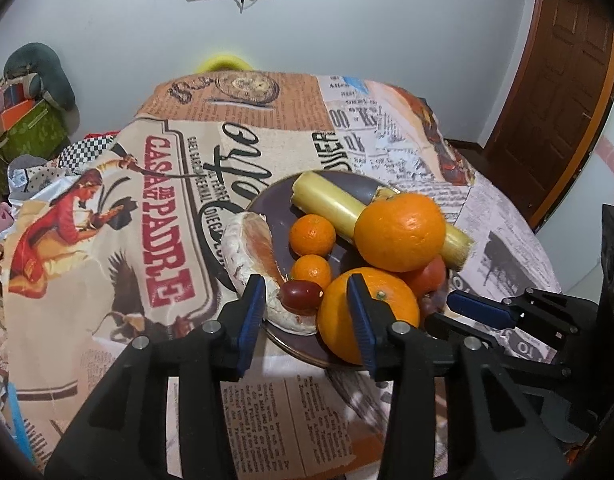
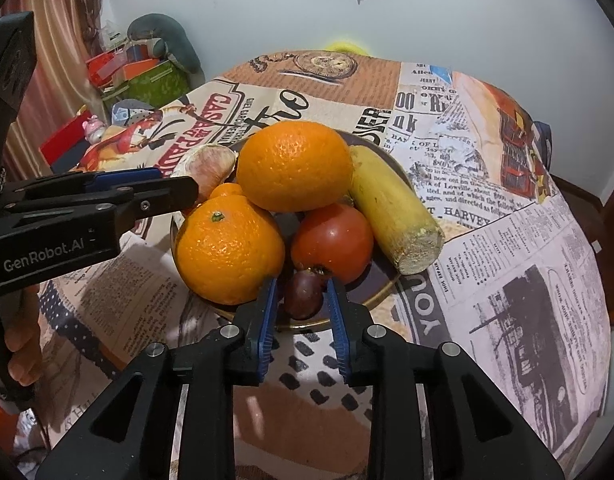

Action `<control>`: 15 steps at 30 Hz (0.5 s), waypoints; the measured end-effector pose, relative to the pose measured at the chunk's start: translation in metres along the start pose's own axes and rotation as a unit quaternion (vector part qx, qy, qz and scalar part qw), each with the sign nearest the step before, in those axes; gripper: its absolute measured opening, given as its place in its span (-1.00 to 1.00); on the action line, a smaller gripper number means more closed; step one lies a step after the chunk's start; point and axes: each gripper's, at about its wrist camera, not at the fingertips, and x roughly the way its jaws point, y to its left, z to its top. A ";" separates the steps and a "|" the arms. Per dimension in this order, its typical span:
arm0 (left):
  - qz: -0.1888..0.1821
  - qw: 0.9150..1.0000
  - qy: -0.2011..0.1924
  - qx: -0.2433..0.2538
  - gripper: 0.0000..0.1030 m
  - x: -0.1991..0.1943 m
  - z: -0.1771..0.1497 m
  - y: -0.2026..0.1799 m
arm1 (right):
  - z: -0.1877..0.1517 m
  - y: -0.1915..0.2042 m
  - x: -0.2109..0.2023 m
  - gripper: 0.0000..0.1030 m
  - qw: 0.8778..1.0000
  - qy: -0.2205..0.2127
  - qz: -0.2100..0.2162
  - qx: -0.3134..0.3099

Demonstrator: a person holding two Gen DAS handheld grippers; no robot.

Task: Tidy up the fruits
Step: 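Release the small red fruit on the plate and lift the right tool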

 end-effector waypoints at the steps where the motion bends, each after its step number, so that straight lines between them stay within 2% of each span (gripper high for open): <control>1: 0.000 1.000 -0.006 0.000 -0.19 -0.006 0.001 -0.001 | 0.001 0.000 -0.002 -0.54 1.000 -0.002 -0.001 0.000; 8: 0.006 0.998 -0.063 0.005 -0.19 -0.071 0.004 -0.010 | 0.010 0.003 -0.050 -0.54 0.999 -0.048 -0.015 0.004; 15: 0.013 0.989 -0.149 0.016 -0.19 -0.166 0.003 -0.028 | 0.023 0.014 -0.138 -0.54 0.990 -0.141 -0.026 0.012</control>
